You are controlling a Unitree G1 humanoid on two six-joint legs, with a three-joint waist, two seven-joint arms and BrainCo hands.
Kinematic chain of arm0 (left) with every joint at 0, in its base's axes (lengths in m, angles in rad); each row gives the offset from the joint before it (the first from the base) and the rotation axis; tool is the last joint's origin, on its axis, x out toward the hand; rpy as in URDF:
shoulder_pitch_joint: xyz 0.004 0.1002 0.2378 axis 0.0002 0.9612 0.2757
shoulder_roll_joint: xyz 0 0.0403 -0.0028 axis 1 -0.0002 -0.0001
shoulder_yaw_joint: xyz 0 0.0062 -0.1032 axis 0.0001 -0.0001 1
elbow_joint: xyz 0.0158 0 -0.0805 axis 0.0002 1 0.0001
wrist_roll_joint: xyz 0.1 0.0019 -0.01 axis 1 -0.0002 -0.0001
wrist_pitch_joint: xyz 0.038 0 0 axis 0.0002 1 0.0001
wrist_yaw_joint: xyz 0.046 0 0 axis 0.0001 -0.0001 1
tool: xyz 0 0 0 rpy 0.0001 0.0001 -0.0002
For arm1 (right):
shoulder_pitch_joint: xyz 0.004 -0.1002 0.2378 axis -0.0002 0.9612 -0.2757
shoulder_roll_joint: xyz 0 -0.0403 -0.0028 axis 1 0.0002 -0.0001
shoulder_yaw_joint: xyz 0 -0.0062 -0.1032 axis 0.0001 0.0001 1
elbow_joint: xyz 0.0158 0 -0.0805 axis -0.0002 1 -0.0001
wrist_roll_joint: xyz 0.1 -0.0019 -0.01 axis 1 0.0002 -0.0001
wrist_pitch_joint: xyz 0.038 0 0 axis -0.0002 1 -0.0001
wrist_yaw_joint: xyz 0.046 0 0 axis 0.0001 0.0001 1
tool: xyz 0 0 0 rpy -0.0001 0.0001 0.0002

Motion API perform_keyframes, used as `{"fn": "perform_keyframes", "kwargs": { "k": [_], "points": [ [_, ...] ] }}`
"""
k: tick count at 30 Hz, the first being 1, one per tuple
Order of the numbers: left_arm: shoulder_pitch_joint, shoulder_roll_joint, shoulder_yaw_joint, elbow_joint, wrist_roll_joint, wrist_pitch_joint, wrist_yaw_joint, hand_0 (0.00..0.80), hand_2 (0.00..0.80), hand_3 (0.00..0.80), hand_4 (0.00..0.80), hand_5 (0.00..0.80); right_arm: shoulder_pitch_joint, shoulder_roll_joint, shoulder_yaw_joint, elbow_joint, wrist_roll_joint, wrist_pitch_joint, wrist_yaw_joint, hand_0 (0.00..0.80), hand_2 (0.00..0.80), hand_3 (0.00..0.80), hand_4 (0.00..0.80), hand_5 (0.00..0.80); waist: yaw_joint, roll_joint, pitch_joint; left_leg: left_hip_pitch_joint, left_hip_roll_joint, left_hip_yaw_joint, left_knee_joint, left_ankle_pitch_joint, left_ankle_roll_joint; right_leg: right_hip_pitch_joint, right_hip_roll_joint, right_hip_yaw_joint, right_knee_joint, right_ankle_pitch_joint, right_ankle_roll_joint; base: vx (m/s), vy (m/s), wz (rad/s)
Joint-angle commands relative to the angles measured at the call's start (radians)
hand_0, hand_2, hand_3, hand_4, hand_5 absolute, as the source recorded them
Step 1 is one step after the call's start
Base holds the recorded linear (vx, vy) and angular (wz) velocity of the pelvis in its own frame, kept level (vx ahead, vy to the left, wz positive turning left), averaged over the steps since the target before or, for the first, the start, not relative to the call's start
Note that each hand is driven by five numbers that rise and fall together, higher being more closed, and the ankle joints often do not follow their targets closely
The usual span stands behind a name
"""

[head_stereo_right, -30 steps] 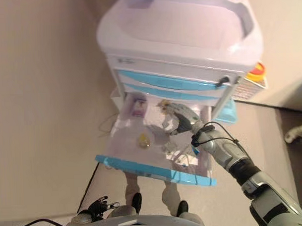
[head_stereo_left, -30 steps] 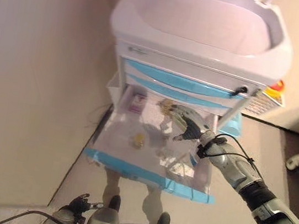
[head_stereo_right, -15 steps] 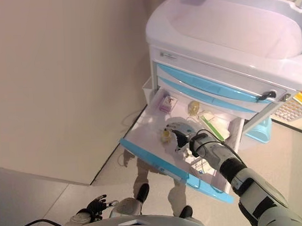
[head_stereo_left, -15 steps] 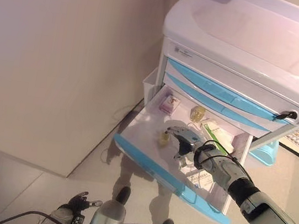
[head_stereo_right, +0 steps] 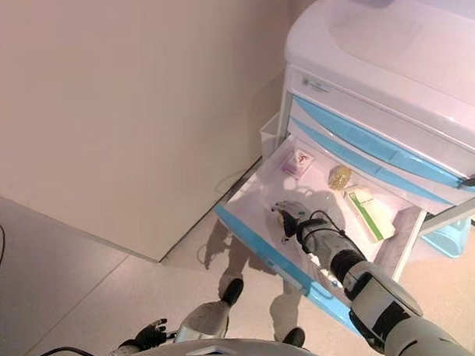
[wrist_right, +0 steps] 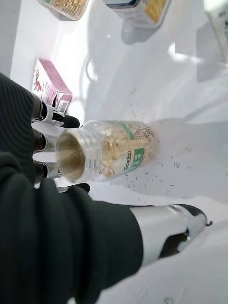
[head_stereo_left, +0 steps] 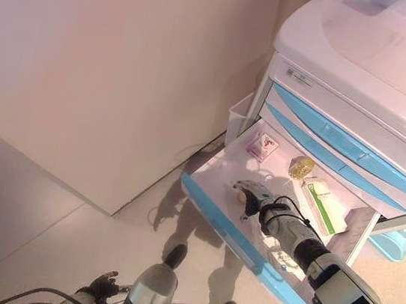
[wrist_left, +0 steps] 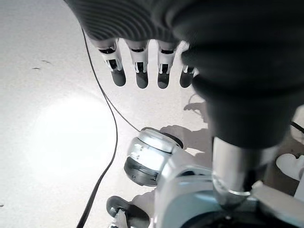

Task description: Open the drawer and pick up the medicine

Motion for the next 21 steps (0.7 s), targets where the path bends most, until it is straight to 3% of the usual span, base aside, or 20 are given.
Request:
{"fn": "perform_keyframes", "kwargs": {
  "k": [1,9,21],
  "points": [
    [-0.035,0.004,-0.044,0.045,0.008,-0.034,-0.001,0.000,0.000,0.000,0.000,0.000,-0.083,-0.010,-0.001,-0.023,0.039,0.008,-0.058,0.000,0.000,0.000,0.000,0.000,0.015,-0.016,0.019,0.019,-0.063,0.031,0.013,-0.098,0.033,-0.008,0.034,0.022,0.079,-0.090,-0.045,0.000,0.000,0.00],
    [-0.043,0.001,-0.065,0.035,-0.001,-0.061,-0.005,0.000,0.000,0.000,0.000,0.000,-0.090,-0.008,-0.014,-0.008,0.011,0.018,-0.138,0.000,0.000,0.000,0.000,0.000,0.009,-0.008,0.020,0.011,-0.070,0.033,0.010,-0.095,0.040,-0.018,0.027,0.027,0.083,-0.087,-0.038,0.001,0.010,0.00],
    [-0.043,-0.002,-0.092,0.029,-0.002,-0.060,-0.005,0.000,0.000,0.000,0.000,0.000,-0.124,-0.006,-0.020,0.056,-0.015,0.071,-0.163,0.000,0.000,0.000,0.000,0.000,0.021,0.005,0.022,0.007,-0.074,0.024,0.008,-0.088,0.043,-0.018,0.020,0.020,0.080,-0.080,-0.033,0.000,0.000,0.00]
  ]
}}
